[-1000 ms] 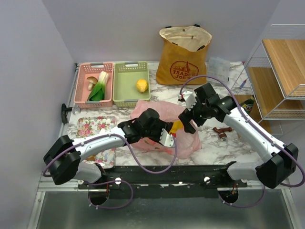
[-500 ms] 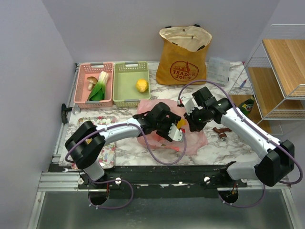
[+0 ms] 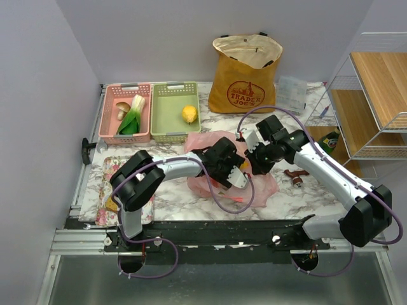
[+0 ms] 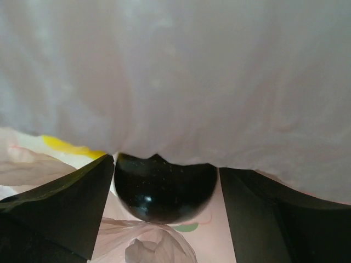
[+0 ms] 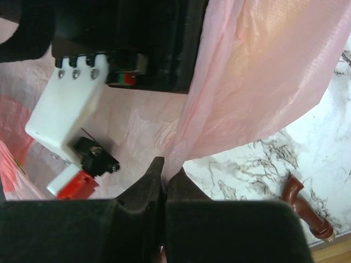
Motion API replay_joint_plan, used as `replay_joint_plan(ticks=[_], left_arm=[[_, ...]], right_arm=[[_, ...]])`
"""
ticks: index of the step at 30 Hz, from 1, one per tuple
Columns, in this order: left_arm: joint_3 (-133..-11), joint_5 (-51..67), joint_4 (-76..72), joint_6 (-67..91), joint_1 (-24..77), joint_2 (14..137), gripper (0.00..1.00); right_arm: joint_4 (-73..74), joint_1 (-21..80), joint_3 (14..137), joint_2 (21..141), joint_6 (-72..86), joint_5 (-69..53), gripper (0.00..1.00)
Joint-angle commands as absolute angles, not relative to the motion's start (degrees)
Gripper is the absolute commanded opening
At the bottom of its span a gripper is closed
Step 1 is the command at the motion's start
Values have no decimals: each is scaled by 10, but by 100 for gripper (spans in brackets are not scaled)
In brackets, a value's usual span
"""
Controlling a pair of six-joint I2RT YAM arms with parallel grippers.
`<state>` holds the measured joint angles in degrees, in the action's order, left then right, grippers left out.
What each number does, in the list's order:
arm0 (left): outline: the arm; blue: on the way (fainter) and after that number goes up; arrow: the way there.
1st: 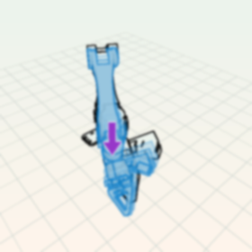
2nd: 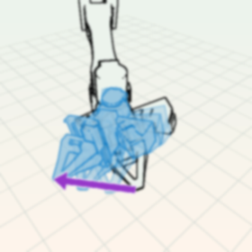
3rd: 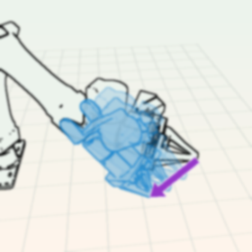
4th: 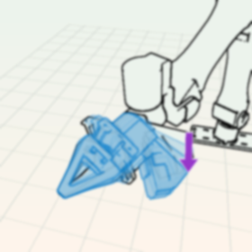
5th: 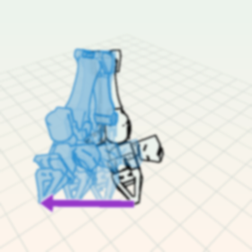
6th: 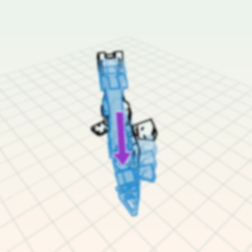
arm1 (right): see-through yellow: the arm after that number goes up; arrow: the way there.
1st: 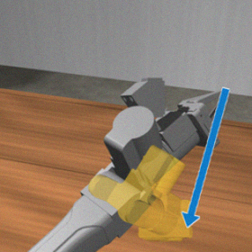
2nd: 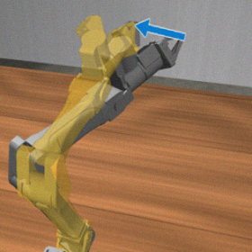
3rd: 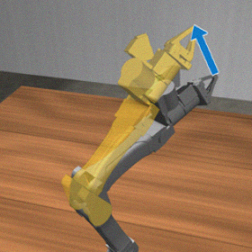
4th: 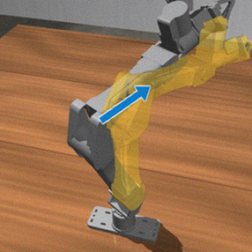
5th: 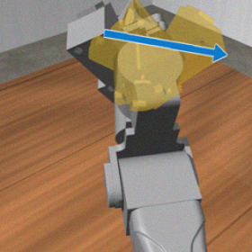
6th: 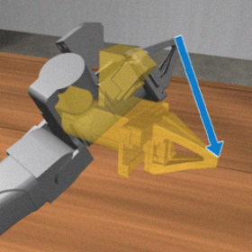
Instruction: Untie the knot of the grocery bags and take out the mixed food
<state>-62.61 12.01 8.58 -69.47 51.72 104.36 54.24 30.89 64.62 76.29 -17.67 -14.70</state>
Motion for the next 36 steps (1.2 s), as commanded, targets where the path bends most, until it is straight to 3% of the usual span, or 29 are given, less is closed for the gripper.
replay_joint_plan(ticks=[1,6,9,21,26,32,36], left_arm=[[-679,114,190,-699,507,1077,73],[-647,199,258,-679,506,979,41],[-623,268,298,-661,506,886,32],[-646,427,387,-594,505,702,34],[-679,484,348,-459,475,656,38],[-782,508,251,-185,347,679,40],[-880,398,284,-145,248,765,42]], right_arm=[[541,306,663,763,-183,-154,1],[534,306,661,763,-188,-140,1],[526,306,658,759,-185,-139,1],[518,305,670,777,-178,-160,1],[513,306,670,780,-176,-163,1],[511,306,670,783,-177,-166,1],[509,306,671,783,-175,-170,1]])
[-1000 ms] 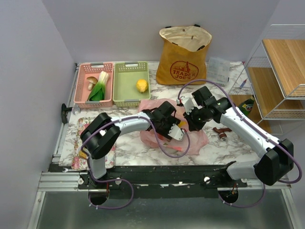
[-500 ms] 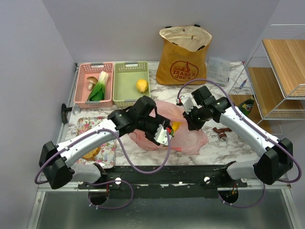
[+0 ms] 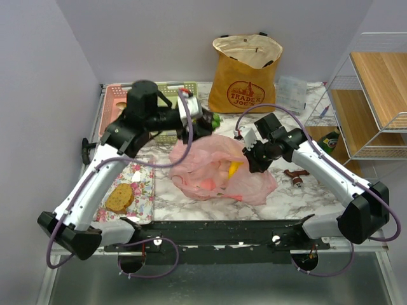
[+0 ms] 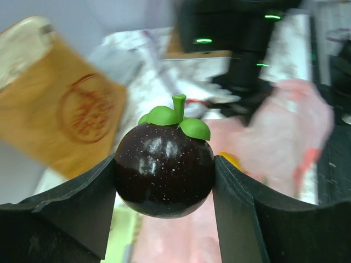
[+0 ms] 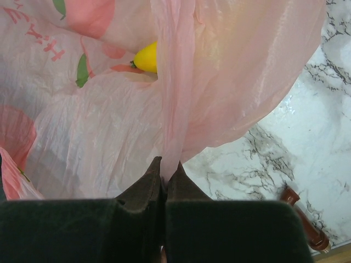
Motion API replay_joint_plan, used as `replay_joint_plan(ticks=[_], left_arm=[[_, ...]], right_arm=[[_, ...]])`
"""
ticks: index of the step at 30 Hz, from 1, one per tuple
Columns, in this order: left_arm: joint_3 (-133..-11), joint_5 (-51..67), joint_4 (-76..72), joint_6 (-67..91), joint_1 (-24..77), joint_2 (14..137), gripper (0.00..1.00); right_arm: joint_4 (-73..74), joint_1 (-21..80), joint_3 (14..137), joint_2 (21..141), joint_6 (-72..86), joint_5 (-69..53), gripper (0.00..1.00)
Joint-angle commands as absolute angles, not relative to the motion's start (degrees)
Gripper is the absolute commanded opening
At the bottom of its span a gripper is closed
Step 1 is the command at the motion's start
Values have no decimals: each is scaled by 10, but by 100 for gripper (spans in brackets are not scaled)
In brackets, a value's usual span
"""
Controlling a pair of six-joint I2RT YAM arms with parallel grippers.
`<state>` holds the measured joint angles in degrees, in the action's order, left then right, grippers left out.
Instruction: Untie the knot of the grocery bags and take out the mixed food
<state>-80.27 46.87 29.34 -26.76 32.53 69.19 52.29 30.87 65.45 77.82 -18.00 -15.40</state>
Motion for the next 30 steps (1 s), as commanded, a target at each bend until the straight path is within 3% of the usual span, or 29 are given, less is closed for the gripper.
replay_joint_plan(ticks=[1,4,9,14,23,26,30], left_arm=[[-907,354,299,-155,233,795,42],[-975,230,347,-205,192,901,41],[-1081,154,376,-245,143,1062,42],[-1144,117,388,-261,118,1172,41],[-1152,77,393,-332,115,1275,45],[-1175,78,419,-334,114,1299,50],[-1175,93,419,-327,113,1295,67]], right_arm=[[507,305,671,784,-173,-171,1],[506,306,673,785,-172,-172,1],[507,306,670,783,-169,-174,1],[506,306,673,783,-171,-163,1],[508,306,679,795,-176,-165,1],[509,305,684,802,-174,-170,1],[509,306,689,810,-175,-174,1]])
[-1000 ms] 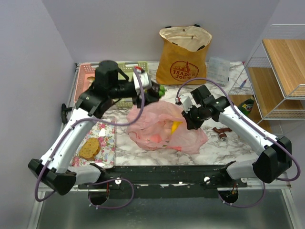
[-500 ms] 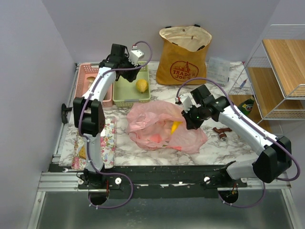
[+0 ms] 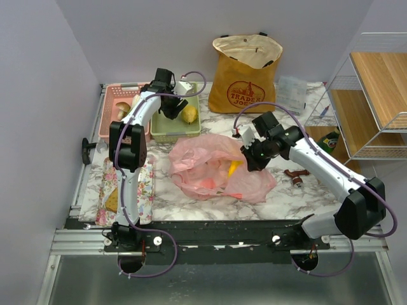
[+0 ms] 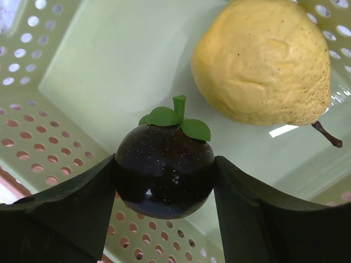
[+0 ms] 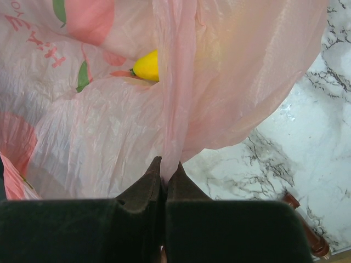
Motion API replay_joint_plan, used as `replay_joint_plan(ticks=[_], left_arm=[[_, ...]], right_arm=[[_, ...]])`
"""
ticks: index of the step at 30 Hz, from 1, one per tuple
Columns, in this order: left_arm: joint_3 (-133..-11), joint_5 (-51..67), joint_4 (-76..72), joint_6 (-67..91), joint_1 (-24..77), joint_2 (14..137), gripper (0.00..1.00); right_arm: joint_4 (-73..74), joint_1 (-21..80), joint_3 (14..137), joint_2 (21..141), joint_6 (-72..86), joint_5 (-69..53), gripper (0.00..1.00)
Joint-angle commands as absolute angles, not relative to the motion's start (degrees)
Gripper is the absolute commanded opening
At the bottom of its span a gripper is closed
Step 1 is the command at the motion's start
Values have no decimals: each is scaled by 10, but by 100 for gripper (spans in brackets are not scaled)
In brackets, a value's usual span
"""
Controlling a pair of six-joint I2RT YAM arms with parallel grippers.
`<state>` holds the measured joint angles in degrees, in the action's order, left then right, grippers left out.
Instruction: Untie the knot of the grocery bags and take out the mixed food
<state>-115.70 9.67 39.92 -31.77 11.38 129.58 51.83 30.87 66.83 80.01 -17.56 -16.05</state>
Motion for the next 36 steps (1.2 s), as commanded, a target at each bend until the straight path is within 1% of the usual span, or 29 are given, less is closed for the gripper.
replay_joint_plan(ticks=[1,6,7,11,14,16,17,20,22,24,27,31,36], left_arm=[[-1175,94,419,-326,113,1292,70],[-1169,104,442,-335,113,1268,90],[-1165,108,444,-335,112,1256,98],[-1150,140,437,-324,107,1186,98],[-1132,254,427,-305,103,1084,98],[-1089,334,414,-320,115,1005,98],[-1048,361,399,-324,127,958,98],[-945,442,378,-376,184,845,98],[-866,471,362,-427,230,780,95],[-805,488,363,-486,282,731,89],[-731,464,364,-542,367,690,80],[-655,411,323,-570,447,685,64],[-582,333,242,-650,493,726,47]], right_arm=[[510,306,691,812,-177,-174,1],[507,305,697,817,-178,-178,1],[507,305,697,817,-178,-179,1],[509,306,700,817,-179,-180,1],[506,306,697,812,-179,-181,1],[498,306,690,807,-176,-184,1],[495,306,687,805,-174,-185,1],[496,306,684,801,-173,-190,1],[497,305,682,799,-175,-191,1],[499,305,682,798,-176,-192,1],[501,306,681,795,-177,-192,1],[504,306,680,790,-179,-187,1],[507,305,681,782,-184,-189,1]])
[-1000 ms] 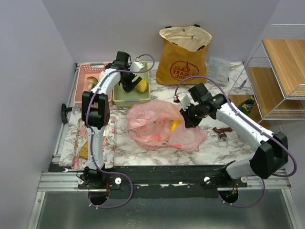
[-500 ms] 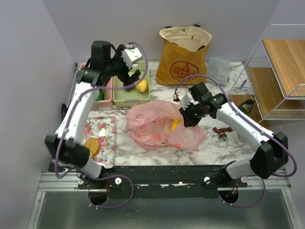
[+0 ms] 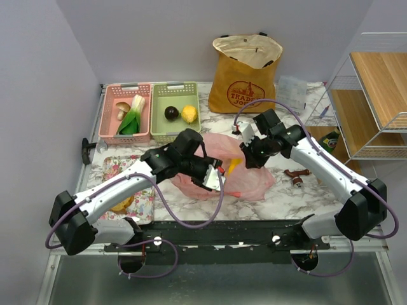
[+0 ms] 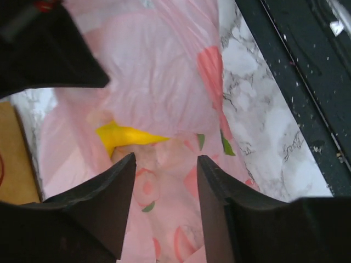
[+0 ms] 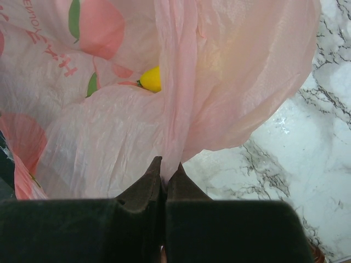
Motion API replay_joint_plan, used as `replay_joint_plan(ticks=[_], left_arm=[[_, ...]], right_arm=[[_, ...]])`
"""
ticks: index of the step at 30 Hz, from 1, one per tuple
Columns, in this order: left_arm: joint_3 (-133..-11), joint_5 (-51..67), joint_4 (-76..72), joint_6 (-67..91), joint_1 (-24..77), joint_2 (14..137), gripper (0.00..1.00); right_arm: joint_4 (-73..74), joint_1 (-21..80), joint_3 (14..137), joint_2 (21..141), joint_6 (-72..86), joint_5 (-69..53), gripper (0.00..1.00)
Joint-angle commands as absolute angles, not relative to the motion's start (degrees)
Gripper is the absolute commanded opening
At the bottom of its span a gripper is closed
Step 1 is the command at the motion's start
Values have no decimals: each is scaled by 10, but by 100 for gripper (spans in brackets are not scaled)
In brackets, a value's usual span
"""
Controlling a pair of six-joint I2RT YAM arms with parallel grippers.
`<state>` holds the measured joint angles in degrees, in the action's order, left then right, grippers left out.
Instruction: Untie the knot of the grocery bags and take out the mixed food
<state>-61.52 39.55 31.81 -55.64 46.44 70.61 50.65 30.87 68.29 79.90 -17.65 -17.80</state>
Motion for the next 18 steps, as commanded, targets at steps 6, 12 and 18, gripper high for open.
replay_joint_plan(ticks=[6,12,18], left_arm=[[-582,257,167,-678,496,831,38],[-566,171,13,-772,504,921,42],[-541,152,-102,-865,517,950,71]], right_arm=[[514,306,681,775,-190,-198,1],[525,306,682,771,-203,-204,1],[536,306,688,767,-214,-219,1]])
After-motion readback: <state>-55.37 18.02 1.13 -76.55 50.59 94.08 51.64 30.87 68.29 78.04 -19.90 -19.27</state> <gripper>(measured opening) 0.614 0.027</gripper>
